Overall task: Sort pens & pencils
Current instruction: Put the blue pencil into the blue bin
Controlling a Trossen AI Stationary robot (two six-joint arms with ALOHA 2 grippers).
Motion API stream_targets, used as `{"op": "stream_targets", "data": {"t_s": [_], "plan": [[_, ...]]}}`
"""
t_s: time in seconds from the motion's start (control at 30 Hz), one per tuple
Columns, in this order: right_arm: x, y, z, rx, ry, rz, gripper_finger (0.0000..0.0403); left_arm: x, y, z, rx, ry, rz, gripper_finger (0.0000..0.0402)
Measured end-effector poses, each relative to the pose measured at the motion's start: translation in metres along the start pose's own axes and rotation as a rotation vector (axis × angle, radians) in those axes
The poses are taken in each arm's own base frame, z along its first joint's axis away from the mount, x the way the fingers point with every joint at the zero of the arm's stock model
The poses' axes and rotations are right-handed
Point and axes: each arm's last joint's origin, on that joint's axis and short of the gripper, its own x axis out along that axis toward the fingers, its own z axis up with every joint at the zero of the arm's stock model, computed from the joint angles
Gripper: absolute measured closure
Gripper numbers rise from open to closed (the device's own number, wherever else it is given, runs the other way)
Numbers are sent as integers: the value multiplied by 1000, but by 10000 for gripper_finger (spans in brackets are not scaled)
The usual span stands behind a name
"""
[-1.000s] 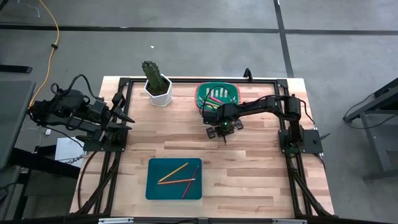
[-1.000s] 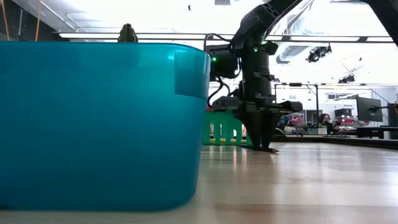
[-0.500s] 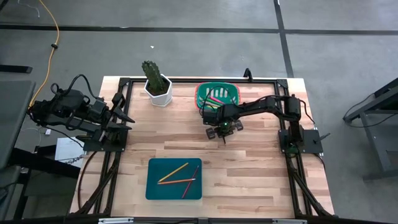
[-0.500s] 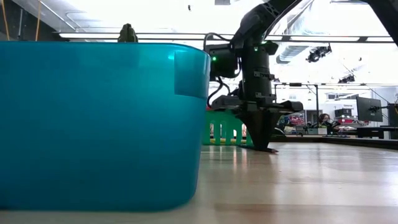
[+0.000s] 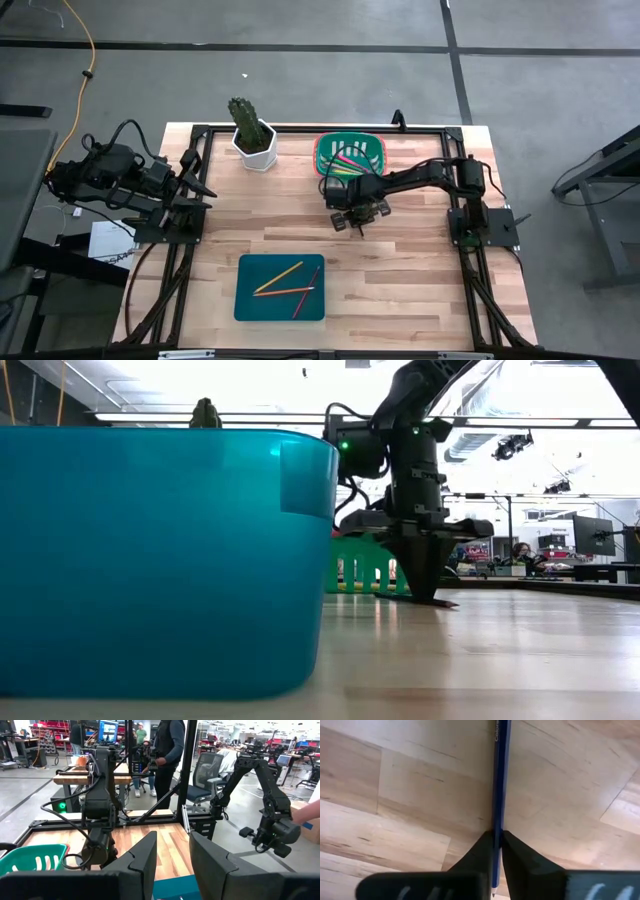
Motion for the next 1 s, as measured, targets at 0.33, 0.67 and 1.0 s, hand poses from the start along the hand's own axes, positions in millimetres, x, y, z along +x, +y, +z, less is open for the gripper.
{"op": "stream_targets", "data": {"t_s": [0.33, 0.67, 1.0], "plan": [[0, 4, -3, 11, -13, 18, 393, 0, 0, 0, 0, 0, 0, 298], [0, 9, -7, 12, -26, 49, 393, 0, 0, 0, 0, 0, 0, 298], [-15, 22, -4, -22, -72, 105, 393, 0, 0, 0, 10, -1, 7, 298]]}}
